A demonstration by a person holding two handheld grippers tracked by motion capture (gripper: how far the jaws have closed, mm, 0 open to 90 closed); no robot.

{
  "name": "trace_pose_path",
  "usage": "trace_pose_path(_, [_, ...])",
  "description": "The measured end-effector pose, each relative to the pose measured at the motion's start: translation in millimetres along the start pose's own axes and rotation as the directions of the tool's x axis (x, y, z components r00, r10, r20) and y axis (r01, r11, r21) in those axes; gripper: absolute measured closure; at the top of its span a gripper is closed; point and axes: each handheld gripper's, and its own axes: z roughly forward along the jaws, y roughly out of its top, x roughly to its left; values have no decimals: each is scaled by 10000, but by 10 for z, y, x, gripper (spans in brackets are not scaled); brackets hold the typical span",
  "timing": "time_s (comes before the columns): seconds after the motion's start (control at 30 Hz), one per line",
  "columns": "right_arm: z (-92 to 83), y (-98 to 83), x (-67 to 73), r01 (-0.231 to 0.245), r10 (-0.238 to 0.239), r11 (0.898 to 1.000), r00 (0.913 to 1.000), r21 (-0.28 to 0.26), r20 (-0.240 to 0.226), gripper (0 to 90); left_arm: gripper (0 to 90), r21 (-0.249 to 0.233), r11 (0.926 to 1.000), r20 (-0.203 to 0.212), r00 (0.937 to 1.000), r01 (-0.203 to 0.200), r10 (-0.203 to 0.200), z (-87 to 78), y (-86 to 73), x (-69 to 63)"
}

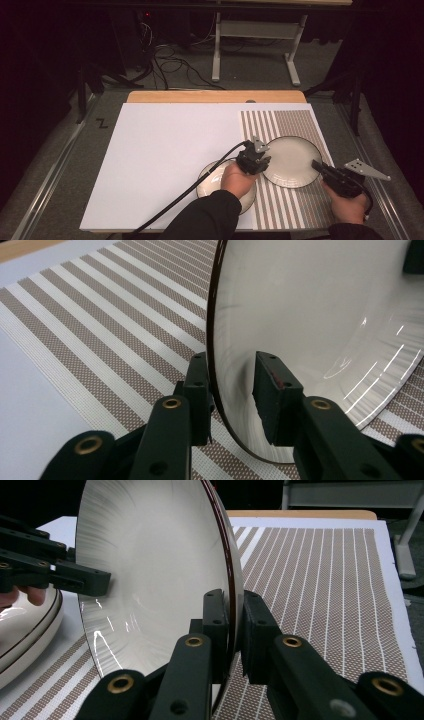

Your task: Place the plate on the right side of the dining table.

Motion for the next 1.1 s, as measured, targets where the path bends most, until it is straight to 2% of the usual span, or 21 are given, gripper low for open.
trace_pose_path(0.23, [8,0,-2,-59,58,10000,10000,43,60,842,607,-436,9990,-173,9998,-129,122,-122,23,9])
trace_pose_path(0.33, [8,0,-1,-56,56,10000,9999,48,105,842,590,-625,9980,-139,9999,-22,14,-200,-2,29])
trace_pose_path(0.53, [6,1,8,-40,39,10000,9999,41,141,841,506,-722,9973,-204,9998,-99,85,-373,-61,70])
trace_pose_path(0.7, [3,-1,14,-68,66,9999,9997,81,227,840,434,-812,9966,-192,9997,-136,121,-580,-162,131])
trace_pose_path(0.9, [5,2,20,-53,49,9999,9996,110,290,839,352,-962,9952,-547,9984,-170,117,-821,-321,230])
trace_pose_path(1.1, [9,-4,17,-118,114,9998,9994,130,342,836,295,-1027,9947,-839,9964,21,-108,-1035,-520,375])
